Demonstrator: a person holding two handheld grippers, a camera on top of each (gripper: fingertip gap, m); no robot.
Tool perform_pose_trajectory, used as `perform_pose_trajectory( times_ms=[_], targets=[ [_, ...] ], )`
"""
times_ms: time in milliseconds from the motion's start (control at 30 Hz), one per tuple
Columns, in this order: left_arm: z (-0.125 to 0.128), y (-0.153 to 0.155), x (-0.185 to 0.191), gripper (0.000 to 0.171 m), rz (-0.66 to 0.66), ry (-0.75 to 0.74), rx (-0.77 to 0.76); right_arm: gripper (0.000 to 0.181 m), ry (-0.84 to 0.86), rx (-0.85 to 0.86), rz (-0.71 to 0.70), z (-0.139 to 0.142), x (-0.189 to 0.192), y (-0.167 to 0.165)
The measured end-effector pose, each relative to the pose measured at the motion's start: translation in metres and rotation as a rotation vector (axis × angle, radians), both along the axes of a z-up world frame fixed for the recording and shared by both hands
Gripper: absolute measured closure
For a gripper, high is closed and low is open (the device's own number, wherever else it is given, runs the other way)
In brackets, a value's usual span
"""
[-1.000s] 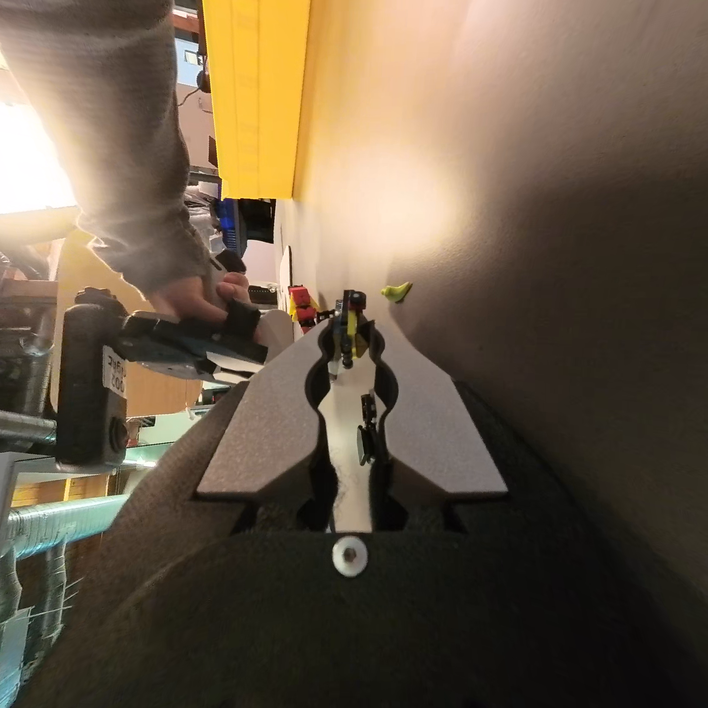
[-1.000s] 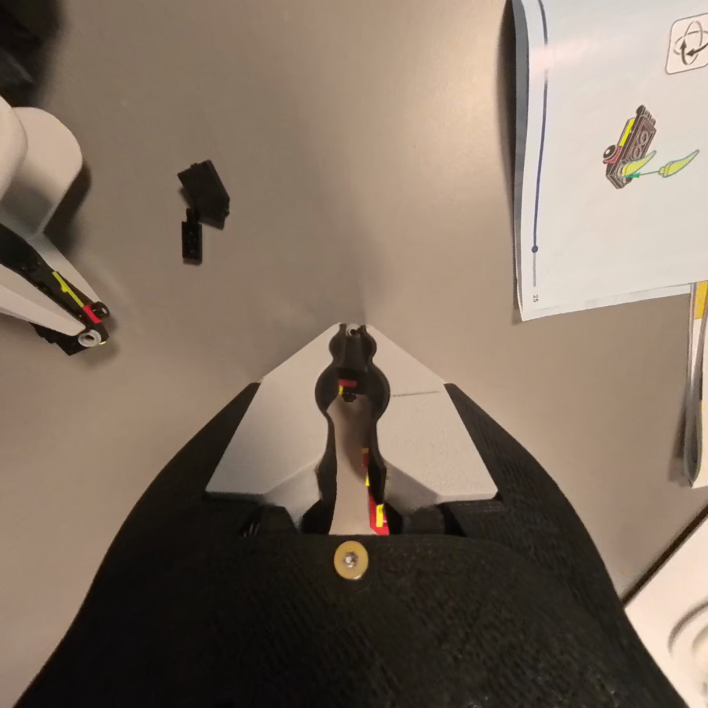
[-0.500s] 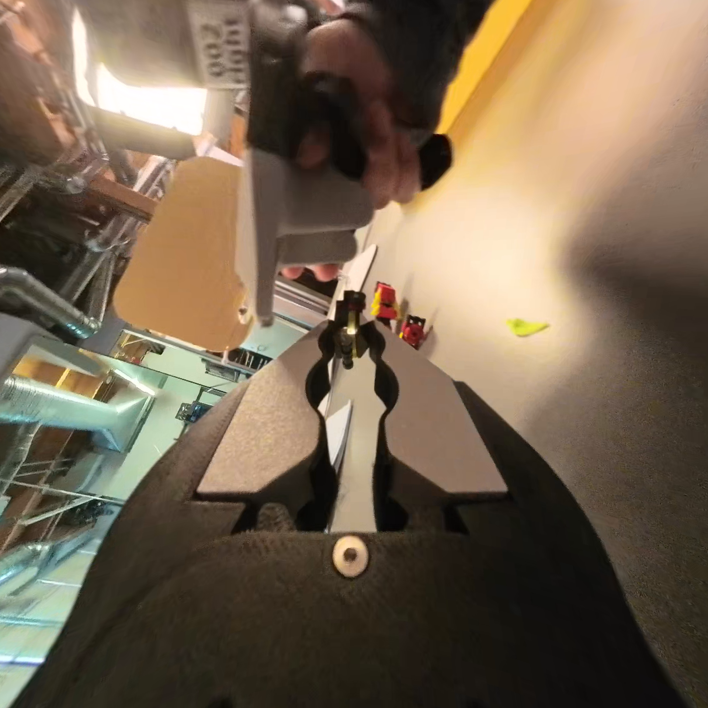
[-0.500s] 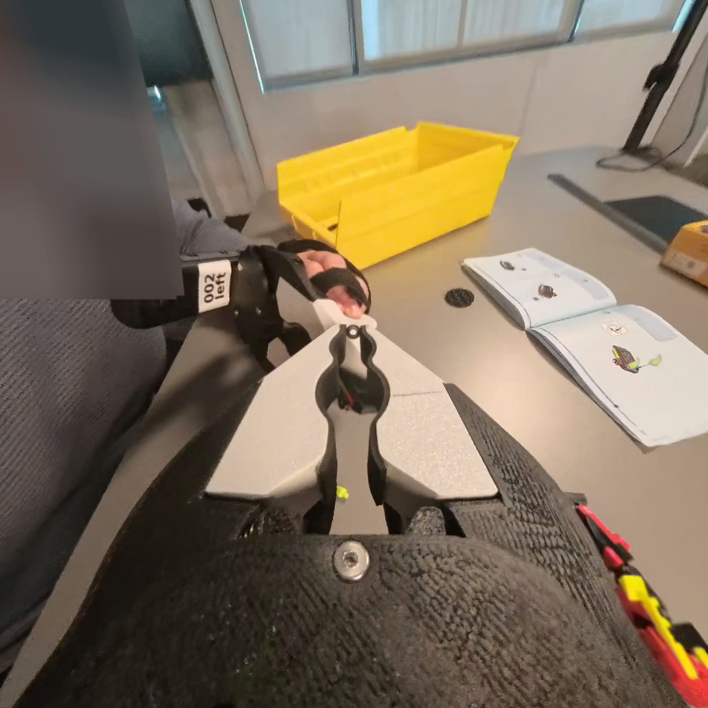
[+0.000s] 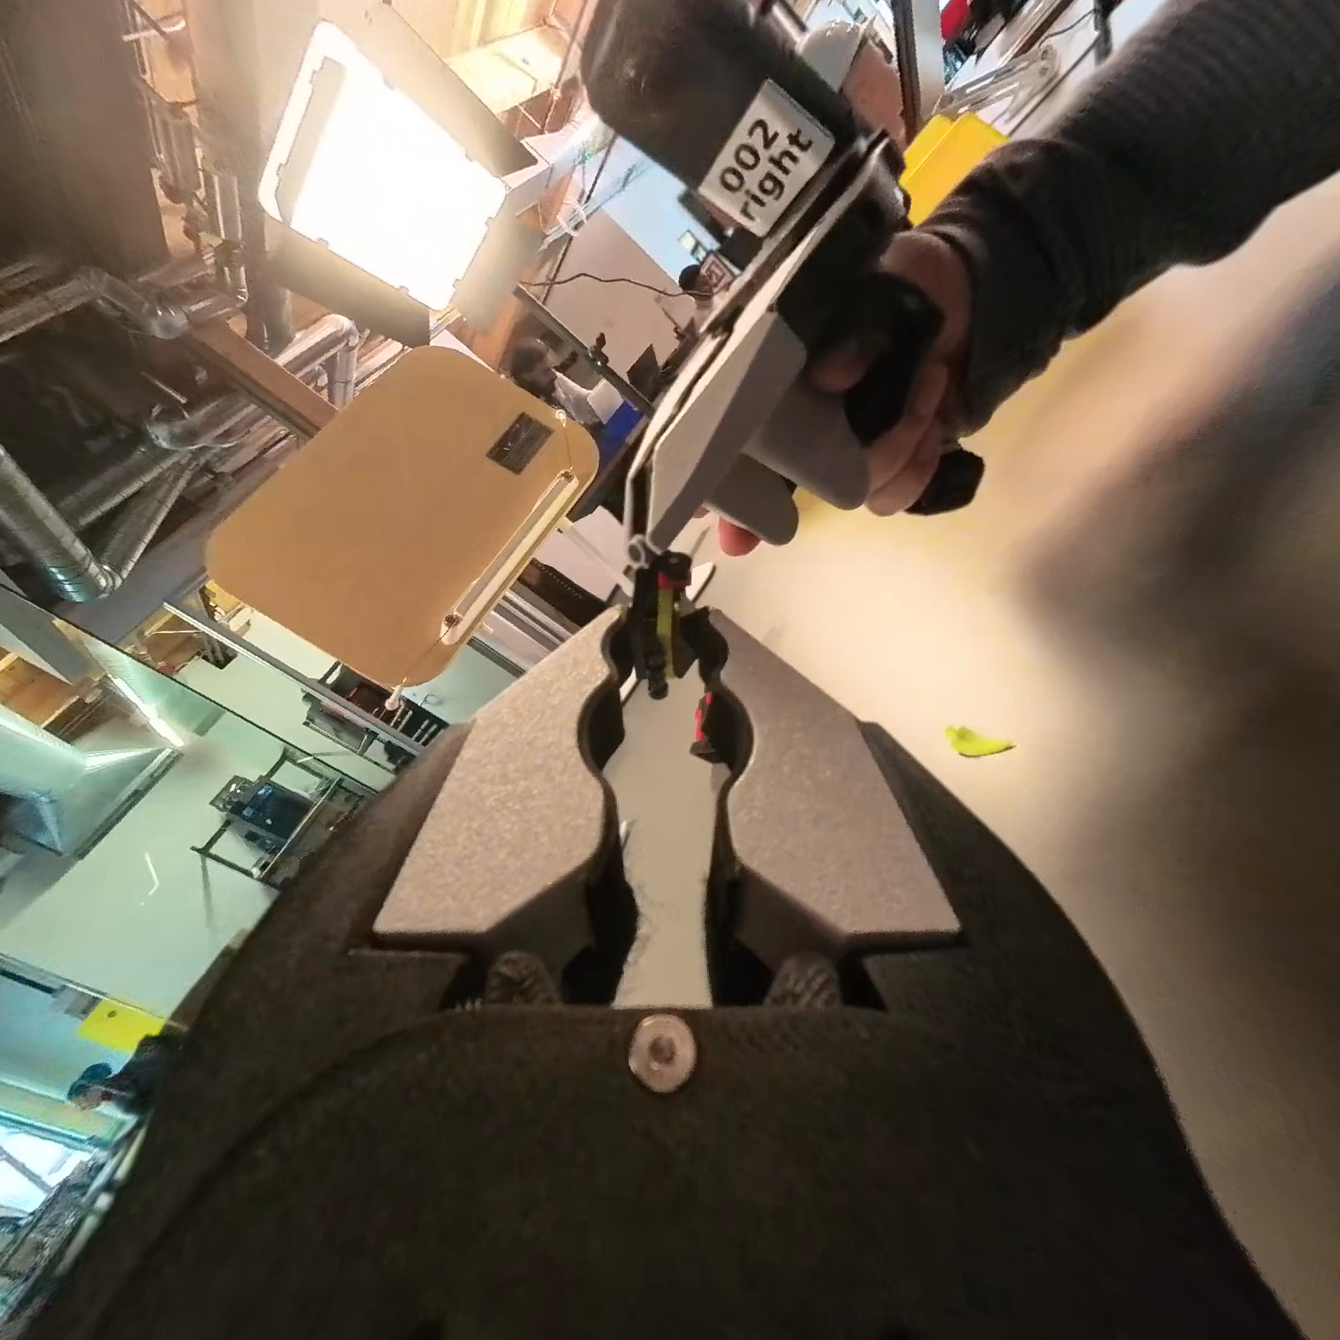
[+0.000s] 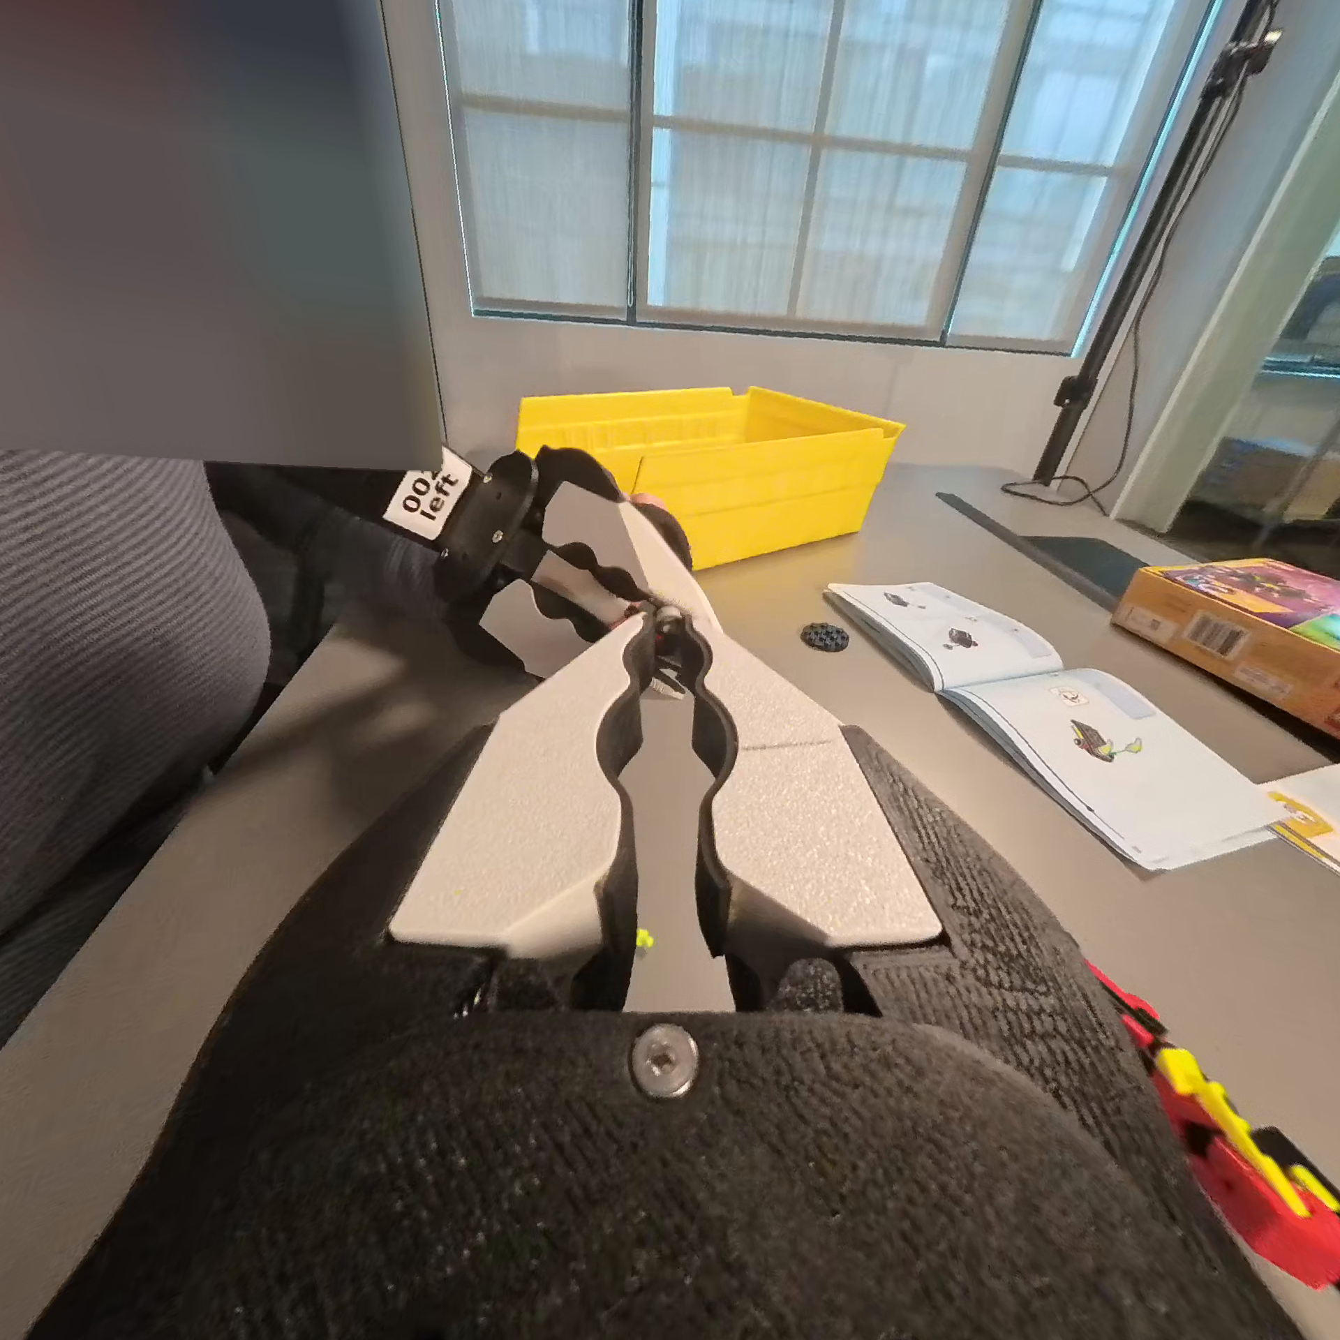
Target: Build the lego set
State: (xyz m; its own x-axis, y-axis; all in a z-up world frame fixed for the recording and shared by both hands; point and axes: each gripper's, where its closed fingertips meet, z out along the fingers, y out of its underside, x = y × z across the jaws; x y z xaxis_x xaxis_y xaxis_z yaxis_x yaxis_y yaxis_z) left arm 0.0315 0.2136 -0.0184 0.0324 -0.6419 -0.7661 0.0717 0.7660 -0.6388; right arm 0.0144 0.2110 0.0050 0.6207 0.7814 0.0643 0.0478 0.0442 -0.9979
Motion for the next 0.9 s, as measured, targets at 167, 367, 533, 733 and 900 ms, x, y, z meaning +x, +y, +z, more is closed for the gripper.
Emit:
perform_pose_trajectory(
  times_ms=[167,367,533,733,900],
  targets=[
    [-0.001,0.000,0.000,0.156,0.000,0.001,0.009,0.176,0.038,0.000,0.002,-0.001,0.003,-0.001],
    [-0.011,0.010,0.002,0.156,0.042,0.057,0.033,0.177,-0.020,-0.089,0.000,-0.017,0.016,0.001],
    [-0.023,0.024,0.005,0.156,0.092,0.127,0.047,0.178,-0.315,-0.397,-0.027,-0.087,0.052,-0.004],
    [-0.029,0.020,0.005,0.156,0.082,0.159,0.081,0.177,-0.502,-0.491,-0.048,-0.121,0.073,-0.015],
    [-0.032,0.019,0.004,0.156,0.073,0.172,0.089,0.178,-0.517,-0.484,-0.054,-0.124,0.082,-0.020]
  ],
)
